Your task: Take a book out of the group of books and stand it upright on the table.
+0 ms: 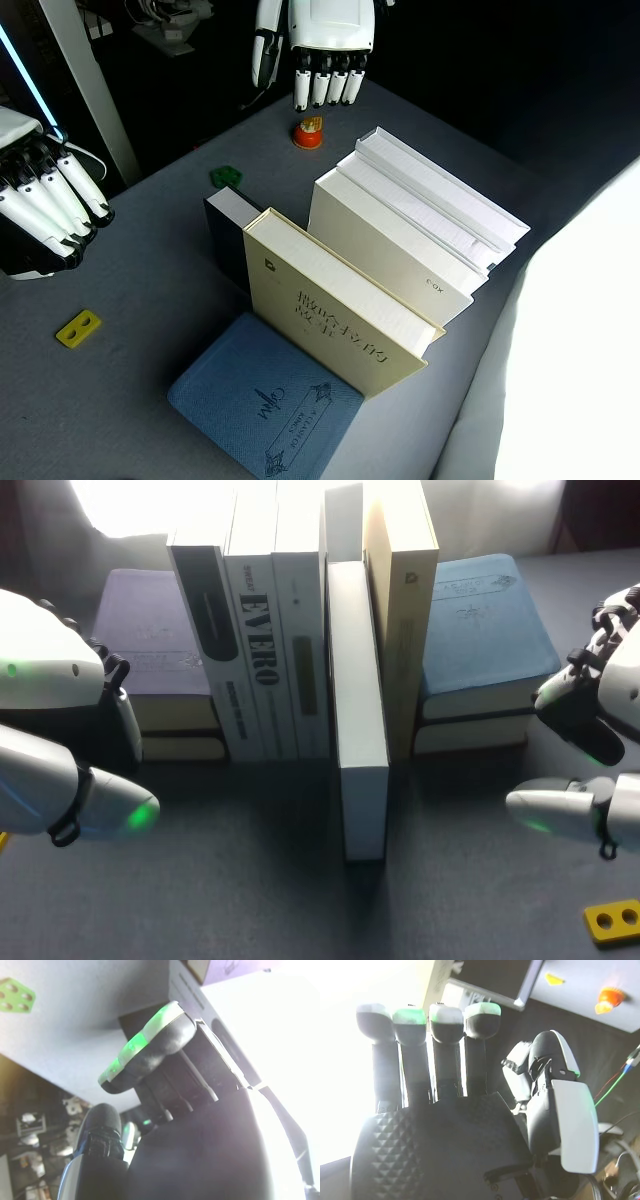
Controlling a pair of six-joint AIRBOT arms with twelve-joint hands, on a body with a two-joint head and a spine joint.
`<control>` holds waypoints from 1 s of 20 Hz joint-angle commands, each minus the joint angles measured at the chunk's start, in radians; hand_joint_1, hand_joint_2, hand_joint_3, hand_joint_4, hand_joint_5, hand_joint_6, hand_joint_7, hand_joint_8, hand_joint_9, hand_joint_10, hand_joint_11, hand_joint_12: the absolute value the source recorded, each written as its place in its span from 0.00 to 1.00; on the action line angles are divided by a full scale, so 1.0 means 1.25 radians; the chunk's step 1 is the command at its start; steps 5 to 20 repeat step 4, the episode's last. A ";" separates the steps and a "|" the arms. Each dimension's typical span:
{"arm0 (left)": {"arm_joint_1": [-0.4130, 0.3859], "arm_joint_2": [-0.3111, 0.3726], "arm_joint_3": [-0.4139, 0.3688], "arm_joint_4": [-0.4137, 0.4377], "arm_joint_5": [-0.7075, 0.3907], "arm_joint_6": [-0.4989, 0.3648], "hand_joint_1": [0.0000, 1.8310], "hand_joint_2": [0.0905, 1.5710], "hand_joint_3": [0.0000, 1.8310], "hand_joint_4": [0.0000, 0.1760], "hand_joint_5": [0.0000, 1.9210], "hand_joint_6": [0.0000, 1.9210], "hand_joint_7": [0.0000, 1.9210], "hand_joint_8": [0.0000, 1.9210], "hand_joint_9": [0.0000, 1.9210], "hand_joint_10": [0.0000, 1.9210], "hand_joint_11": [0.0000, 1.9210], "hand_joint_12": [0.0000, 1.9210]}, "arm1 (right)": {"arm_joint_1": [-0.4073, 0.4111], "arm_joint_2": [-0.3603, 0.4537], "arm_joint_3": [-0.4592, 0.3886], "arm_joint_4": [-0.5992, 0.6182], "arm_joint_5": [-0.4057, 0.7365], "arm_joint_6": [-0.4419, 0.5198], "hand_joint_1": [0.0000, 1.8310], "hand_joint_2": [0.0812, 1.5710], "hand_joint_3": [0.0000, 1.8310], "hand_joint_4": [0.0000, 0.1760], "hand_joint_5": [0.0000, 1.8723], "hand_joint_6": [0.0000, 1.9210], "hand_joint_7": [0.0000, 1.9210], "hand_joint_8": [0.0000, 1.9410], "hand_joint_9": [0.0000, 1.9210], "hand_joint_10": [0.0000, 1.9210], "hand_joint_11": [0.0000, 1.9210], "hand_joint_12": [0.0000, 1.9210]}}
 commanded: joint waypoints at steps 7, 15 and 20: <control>-0.006 0.002 0.004 0.008 0.062 0.001 0.00 0.87 0.00 0.00 0.51 0.99 0.58 1.00 0.59 1.00 0.54 1.00 | 0.045 0.002 0.030 -0.005 -0.023 0.023 0.01 0.77 0.00 0.00 0.49 0.91 0.55 0.91 0.48 1.00 0.33 1.00; -0.006 0.002 0.004 0.008 0.062 0.001 0.00 0.87 0.00 0.00 0.51 0.99 0.58 1.00 0.59 1.00 0.54 1.00 | 0.045 0.002 0.030 -0.005 -0.023 0.023 0.01 0.77 0.00 0.00 0.49 0.91 0.55 0.91 0.48 1.00 0.33 1.00; -0.006 0.002 0.004 0.008 0.062 0.001 0.00 0.87 0.00 0.00 0.51 0.99 0.58 1.00 0.59 1.00 0.54 1.00 | 0.045 0.002 0.030 -0.005 -0.023 0.023 0.01 0.77 0.00 0.00 0.49 0.91 0.55 0.91 0.48 1.00 0.33 1.00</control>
